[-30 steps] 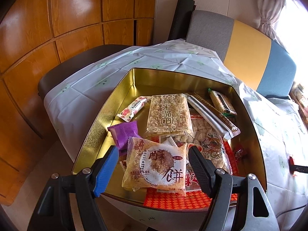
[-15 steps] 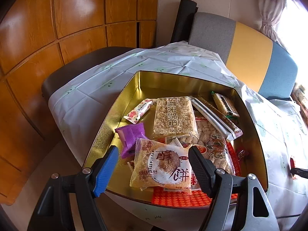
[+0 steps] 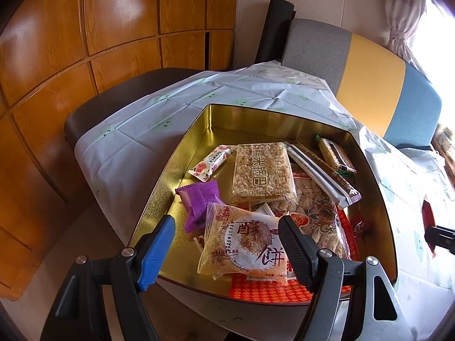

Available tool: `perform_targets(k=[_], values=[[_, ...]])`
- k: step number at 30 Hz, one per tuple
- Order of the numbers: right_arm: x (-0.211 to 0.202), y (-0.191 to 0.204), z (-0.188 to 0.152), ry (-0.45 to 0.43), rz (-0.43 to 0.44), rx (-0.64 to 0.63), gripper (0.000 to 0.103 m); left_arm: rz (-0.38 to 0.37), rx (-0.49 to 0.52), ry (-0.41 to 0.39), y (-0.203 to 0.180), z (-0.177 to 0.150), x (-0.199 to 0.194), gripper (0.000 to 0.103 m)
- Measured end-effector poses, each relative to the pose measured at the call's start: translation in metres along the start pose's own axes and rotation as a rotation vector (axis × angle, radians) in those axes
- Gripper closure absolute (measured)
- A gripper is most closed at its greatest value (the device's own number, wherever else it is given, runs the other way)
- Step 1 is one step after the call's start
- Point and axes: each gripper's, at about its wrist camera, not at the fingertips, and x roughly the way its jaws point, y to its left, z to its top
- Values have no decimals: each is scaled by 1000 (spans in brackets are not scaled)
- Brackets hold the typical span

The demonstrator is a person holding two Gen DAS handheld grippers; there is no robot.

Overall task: Organize snacks
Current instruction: 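Lower the red candy into the tin and open the right tool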

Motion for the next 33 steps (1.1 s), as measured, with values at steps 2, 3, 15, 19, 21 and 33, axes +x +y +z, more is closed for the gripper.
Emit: perform_targets(k=[2, 3, 15, 19, 21, 33], values=[[-1, 29, 2, -5, 45, -46, 81, 4, -1, 1, 1, 0, -1, 28], [1, 39, 5, -5, 66, -61, 81, 5, -1, 1, 1, -1, -1, 28], [56, 137, 18, 91, 173, -205, 81, 30, -9, -5, 12, -1, -7, 28], [78, 154, 19, 129, 165, -229, 80, 39, -20, -1, 17, -1, -5, 28], [92, 158, 20, 150, 147, -224, 79, 43, -26, 0, 19, -1, -5, 28], [112, 164, 12, 180, 193, -193, 74, 59, -47, -3, 23, -1, -3, 27]])
